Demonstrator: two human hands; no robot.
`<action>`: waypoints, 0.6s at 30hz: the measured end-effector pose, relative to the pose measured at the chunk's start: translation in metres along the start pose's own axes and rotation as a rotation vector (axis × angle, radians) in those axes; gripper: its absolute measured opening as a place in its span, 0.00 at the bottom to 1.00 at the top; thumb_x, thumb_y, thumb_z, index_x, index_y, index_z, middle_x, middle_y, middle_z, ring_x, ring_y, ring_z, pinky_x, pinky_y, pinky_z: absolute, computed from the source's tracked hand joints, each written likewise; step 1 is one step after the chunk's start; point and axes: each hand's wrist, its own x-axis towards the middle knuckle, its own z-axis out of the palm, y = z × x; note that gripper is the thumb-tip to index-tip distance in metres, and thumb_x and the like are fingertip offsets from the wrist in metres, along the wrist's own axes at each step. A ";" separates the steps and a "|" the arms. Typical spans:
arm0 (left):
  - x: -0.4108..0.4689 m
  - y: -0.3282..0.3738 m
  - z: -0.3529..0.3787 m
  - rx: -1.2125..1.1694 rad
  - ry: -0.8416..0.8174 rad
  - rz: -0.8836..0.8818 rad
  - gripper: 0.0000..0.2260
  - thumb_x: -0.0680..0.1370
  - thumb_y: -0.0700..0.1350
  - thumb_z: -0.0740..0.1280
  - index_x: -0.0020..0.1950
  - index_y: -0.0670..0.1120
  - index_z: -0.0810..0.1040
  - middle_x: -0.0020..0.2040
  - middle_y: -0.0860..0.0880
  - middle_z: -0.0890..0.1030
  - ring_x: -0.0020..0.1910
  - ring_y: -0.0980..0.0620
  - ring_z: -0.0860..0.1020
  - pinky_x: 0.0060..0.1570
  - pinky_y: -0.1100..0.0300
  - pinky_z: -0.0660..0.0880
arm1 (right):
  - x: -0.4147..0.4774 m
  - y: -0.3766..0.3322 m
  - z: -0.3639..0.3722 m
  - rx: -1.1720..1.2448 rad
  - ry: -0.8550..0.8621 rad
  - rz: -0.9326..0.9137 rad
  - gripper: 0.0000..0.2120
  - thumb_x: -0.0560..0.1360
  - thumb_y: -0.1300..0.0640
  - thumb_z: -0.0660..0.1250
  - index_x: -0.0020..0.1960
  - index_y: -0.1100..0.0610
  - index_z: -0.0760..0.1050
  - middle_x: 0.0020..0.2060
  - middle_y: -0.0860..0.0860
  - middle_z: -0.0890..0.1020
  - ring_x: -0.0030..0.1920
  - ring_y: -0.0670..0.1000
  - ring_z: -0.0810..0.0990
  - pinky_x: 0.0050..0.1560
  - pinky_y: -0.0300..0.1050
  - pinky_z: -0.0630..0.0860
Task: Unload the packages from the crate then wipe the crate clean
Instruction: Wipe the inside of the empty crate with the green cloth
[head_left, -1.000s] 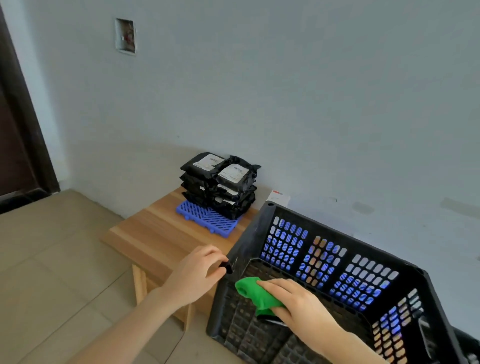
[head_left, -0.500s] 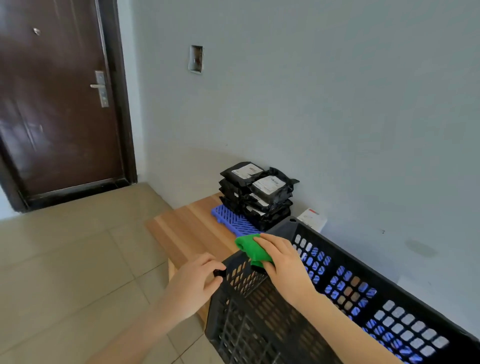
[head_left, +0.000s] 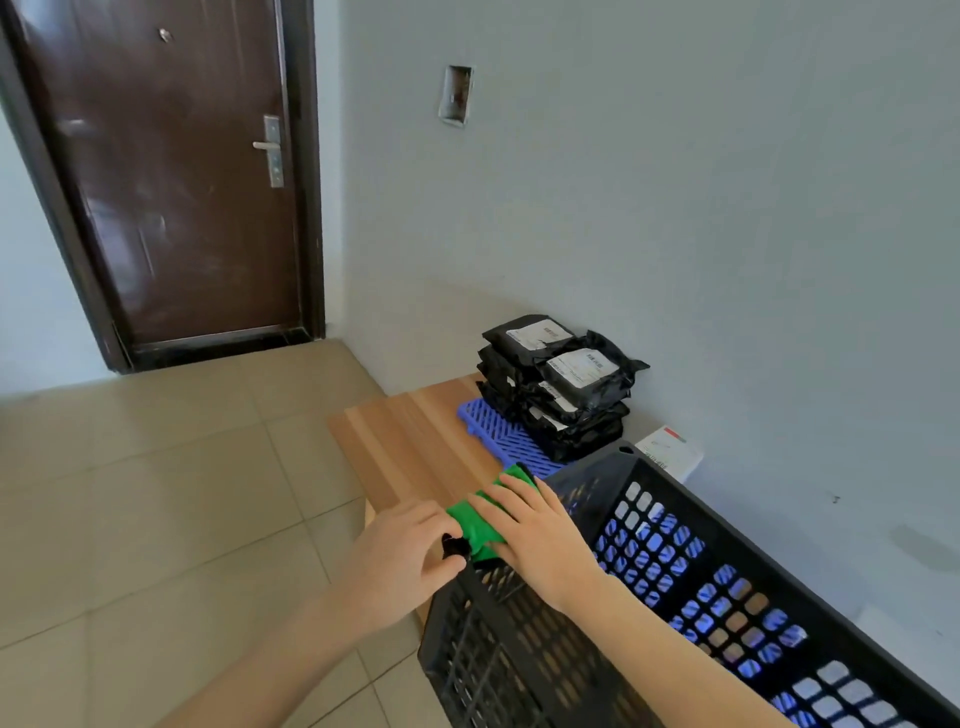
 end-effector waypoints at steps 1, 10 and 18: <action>0.001 0.004 -0.001 0.024 -0.004 -0.014 0.14 0.72 0.61 0.61 0.47 0.54 0.80 0.44 0.60 0.80 0.43 0.60 0.76 0.40 0.65 0.72 | 0.000 0.003 -0.001 -0.008 0.001 -0.042 0.34 0.68 0.44 0.73 0.70 0.47 0.66 0.64 0.45 0.74 0.67 0.52 0.71 0.68 0.54 0.67; 0.020 0.044 -0.009 0.256 -0.243 -0.144 0.24 0.76 0.55 0.50 0.71 0.55 0.68 0.63 0.55 0.71 0.64 0.53 0.68 0.63 0.55 0.68 | -0.002 0.059 0.002 0.058 0.028 -0.145 0.32 0.66 0.47 0.76 0.67 0.49 0.69 0.60 0.46 0.77 0.62 0.52 0.75 0.61 0.49 0.74; 0.024 0.055 -0.013 0.205 -0.365 -0.228 0.20 0.81 0.44 0.62 0.72 0.54 0.68 0.69 0.56 0.69 0.67 0.56 0.65 0.67 0.57 0.67 | -0.012 0.128 0.022 0.091 0.034 -0.006 0.31 0.63 0.53 0.80 0.64 0.51 0.74 0.57 0.48 0.80 0.60 0.53 0.78 0.58 0.54 0.76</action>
